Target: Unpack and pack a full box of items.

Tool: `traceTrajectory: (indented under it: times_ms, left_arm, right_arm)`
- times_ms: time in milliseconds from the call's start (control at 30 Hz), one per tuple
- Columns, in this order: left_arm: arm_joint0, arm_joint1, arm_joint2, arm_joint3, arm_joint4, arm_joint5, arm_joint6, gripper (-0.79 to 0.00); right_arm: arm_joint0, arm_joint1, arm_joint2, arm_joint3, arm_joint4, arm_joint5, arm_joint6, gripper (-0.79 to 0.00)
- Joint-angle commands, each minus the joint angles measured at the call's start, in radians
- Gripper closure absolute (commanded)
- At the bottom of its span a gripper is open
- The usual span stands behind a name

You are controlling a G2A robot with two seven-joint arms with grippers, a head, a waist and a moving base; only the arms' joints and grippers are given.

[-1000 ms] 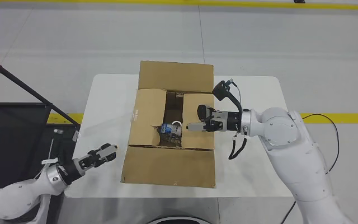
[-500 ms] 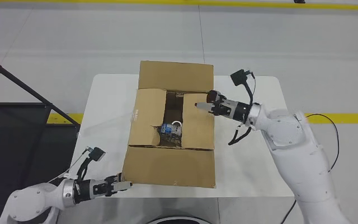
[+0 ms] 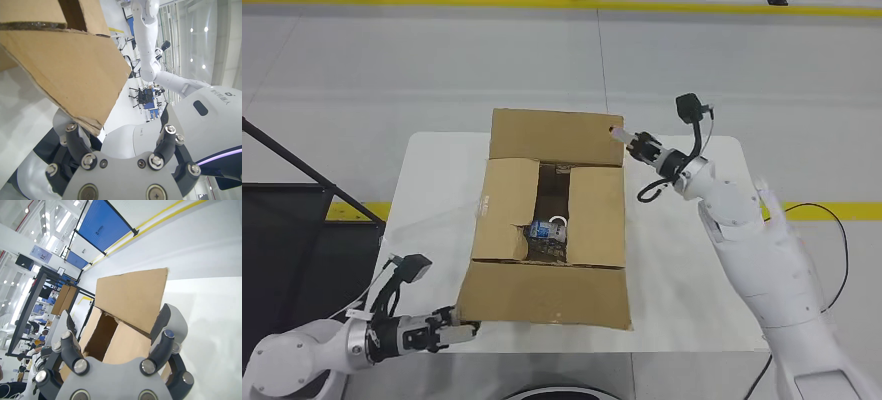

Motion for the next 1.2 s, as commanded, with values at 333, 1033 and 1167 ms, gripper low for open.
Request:
traceTrajectory:
  times_ms: [333,1033,1167]
  left_arm:
    - [-0.042,0.011,-0.013,0.003,-0.081,-0.006,0.077,-0.785]
    - [-0.177,0.005,0.111,0.023,-0.054,0.151,0.507,-0.785]
    - [-0.202,0.004,0.147,0.024,0.017,0.181,0.584,-0.785]
  right_arm:
    - [0.144,-0.068,-0.136,0.258,0.057,-0.023,0.001,-0.785]
    - [0.166,-0.066,-0.031,0.315,0.25,-0.256,0.207,-0.785]
    - [0.125,-0.046,0.033,0.261,0.324,-0.291,0.306,-0.785]
